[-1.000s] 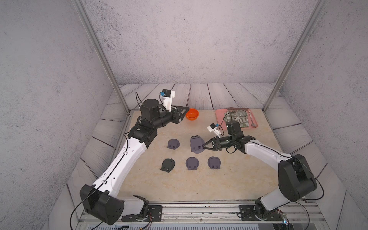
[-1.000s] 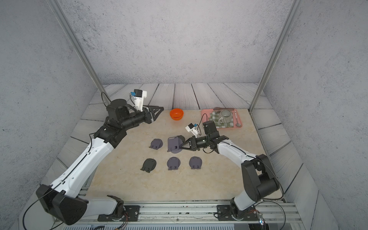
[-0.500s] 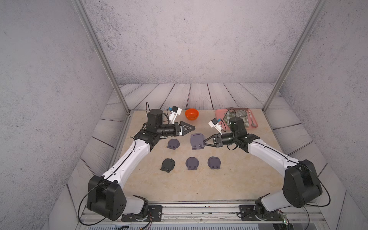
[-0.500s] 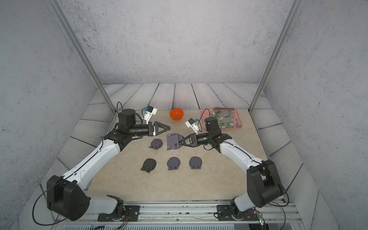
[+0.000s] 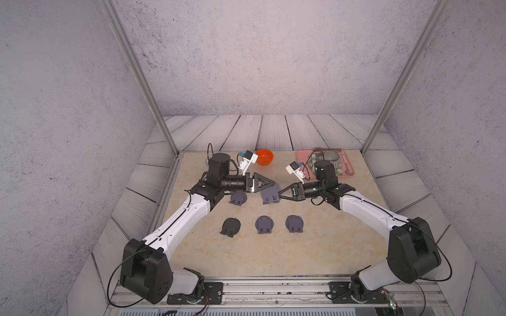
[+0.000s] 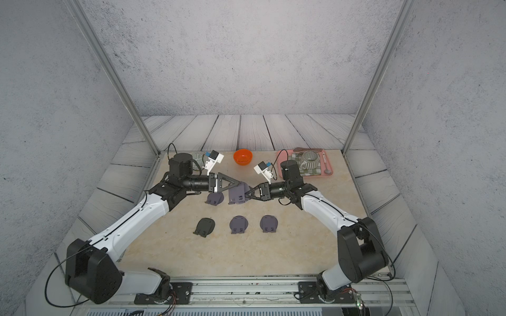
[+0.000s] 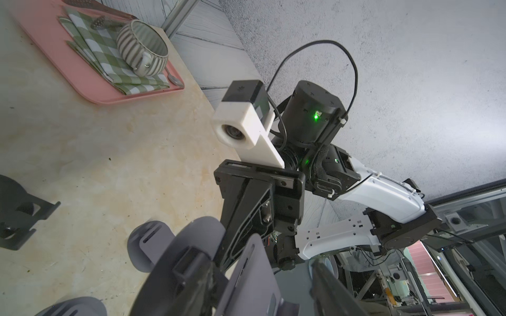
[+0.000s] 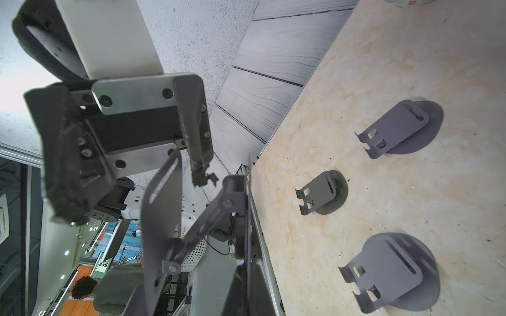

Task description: Open the phone stand

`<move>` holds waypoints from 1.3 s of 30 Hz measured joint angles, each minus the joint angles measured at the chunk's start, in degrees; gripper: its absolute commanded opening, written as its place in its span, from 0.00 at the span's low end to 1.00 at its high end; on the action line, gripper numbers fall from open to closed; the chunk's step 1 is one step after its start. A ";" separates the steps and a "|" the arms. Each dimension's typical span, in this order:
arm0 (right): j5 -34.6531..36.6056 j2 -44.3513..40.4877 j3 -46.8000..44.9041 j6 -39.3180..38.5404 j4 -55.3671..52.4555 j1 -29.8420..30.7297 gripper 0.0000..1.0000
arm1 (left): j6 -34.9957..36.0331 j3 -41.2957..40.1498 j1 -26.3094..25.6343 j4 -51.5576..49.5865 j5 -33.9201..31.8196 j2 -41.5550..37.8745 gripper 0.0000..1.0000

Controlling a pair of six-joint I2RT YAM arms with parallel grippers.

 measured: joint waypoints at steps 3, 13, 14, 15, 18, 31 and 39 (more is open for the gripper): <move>-0.02 0.31 0.09 0.79 0.57 0.02 0.00 | -0.31 0.00 -0.79 0.42 0.92 0.76 0.47; -1.49 1.95 0.76 2.03 2.78 0.61 0.00 | -1.16 -0.55 -1.92 1.44 3.34 2.64 0.00; -1.64 2.01 0.76 2.03 3.02 0.55 0.00 | -1.18 -0.55 -1.92 1.60 3.63 2.64 0.00; -1.70 2.08 0.85 2.10 3.28 0.55 0.00 | -1.14 -0.55 -1.90 1.64 3.69 2.67 0.00; -1.79 2.38 0.85 2.40 3.80 0.59 0.00 | 0.02 -0.04 -1.88 0.55 3.41 2.62 0.00; -0.57 2.10 -2.49 8.68 15.76 0.66 0.00 | 10.60 13.64 -1.20 -16.46 -0.28 6.23 0.00; 1.79 2.10 -4.52 10.36 17.86 0.68 0.00 | 14.08 15.43 -1.11 -18.01 -0.70 8.72 0.00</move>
